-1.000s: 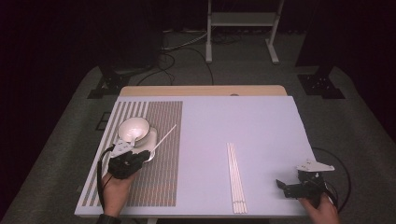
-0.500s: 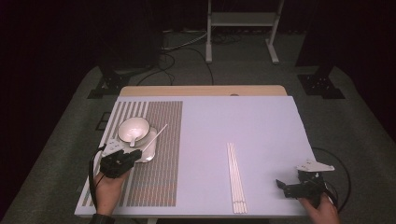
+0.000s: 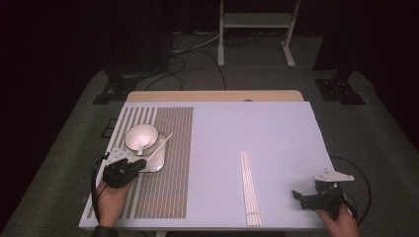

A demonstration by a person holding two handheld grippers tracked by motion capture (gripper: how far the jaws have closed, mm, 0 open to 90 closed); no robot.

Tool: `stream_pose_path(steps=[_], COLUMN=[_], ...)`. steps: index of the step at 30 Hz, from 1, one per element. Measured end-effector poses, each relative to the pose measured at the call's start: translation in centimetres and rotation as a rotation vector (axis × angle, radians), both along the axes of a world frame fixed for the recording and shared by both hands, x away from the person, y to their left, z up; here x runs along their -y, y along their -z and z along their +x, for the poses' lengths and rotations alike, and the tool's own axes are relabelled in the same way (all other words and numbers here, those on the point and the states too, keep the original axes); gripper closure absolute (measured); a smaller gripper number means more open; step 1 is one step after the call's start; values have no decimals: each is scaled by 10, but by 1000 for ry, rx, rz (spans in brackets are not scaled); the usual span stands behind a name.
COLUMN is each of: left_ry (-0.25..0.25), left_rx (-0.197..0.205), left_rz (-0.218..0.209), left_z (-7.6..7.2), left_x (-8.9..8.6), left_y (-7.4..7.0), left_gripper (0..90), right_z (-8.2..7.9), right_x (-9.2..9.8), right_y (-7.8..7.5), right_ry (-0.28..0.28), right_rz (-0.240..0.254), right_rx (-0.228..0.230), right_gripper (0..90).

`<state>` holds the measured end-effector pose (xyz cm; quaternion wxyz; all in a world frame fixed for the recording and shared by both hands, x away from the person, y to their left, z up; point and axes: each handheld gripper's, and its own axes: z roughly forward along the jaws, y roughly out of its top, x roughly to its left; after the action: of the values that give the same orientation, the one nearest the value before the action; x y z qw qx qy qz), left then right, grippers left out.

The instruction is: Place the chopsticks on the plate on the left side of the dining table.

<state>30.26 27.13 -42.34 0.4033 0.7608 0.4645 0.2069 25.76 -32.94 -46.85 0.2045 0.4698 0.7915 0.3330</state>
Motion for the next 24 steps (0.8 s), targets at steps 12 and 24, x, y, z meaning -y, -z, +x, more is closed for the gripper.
stream_pose_path(steps=[12,24], left_ry=[-7,-22], left_rx=[-14,-25], left_rz=[16,24], left_z=[3,5], left_x=[-2,-5], left_y=[4,7], left_gripper=[845,845], right_z=[0,0], right_x=[0,0], right_y=[0,0], right_ry=[1,1], right_rz=[1,1], right_rx=[-1,-1], right_gripper=[0,0])
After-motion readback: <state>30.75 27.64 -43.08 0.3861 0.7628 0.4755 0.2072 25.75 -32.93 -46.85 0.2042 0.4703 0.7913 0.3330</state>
